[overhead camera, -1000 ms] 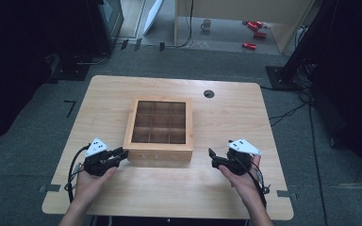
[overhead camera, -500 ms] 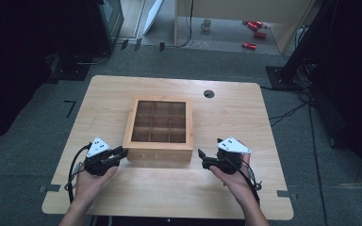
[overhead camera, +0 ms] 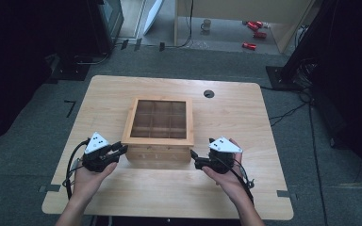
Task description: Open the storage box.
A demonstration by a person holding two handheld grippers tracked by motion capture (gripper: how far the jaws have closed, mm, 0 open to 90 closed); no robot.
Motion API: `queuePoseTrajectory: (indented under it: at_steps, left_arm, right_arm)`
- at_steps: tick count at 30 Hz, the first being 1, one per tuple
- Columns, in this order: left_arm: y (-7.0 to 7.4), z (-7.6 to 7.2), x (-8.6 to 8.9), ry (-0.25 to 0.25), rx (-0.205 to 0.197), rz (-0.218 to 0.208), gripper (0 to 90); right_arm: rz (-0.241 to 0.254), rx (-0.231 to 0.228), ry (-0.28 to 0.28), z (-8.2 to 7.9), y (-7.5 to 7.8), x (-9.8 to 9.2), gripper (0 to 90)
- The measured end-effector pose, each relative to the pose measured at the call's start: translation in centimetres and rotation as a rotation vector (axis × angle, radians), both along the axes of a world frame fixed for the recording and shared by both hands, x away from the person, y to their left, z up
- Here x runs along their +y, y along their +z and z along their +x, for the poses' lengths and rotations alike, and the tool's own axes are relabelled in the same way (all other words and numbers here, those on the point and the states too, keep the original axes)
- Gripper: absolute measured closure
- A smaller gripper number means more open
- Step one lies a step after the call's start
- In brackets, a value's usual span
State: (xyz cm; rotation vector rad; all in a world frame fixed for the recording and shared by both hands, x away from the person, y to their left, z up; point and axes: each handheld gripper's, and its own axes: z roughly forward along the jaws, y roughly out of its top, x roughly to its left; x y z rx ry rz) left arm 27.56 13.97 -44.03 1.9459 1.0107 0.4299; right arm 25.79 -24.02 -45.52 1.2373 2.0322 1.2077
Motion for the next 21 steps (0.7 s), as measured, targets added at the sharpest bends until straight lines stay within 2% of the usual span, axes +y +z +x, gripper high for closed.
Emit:
queuePoseTrajectory:
  at_steps: [11,17,21]
  left_arm:
    - [0.9,0.4,0.0,-0.001,-0.013,-0.012,71.4]
    - [1.1,0.5,0.1,-0.007,-0.012,-0.01,70.7]
    - [1.1,0.6,0.2,-0.004,-0.016,-0.023,70.3]
  right_arm:
    - [-0.046,-0.038,-0.011,1.6,-0.3,1.9,16.6]
    - [-0.047,-0.117,-0.035,2.4,-0.1,2.6,24.9]
    - [-0.078,-0.181,-0.025,2.3,-0.1,3.0,28.9]
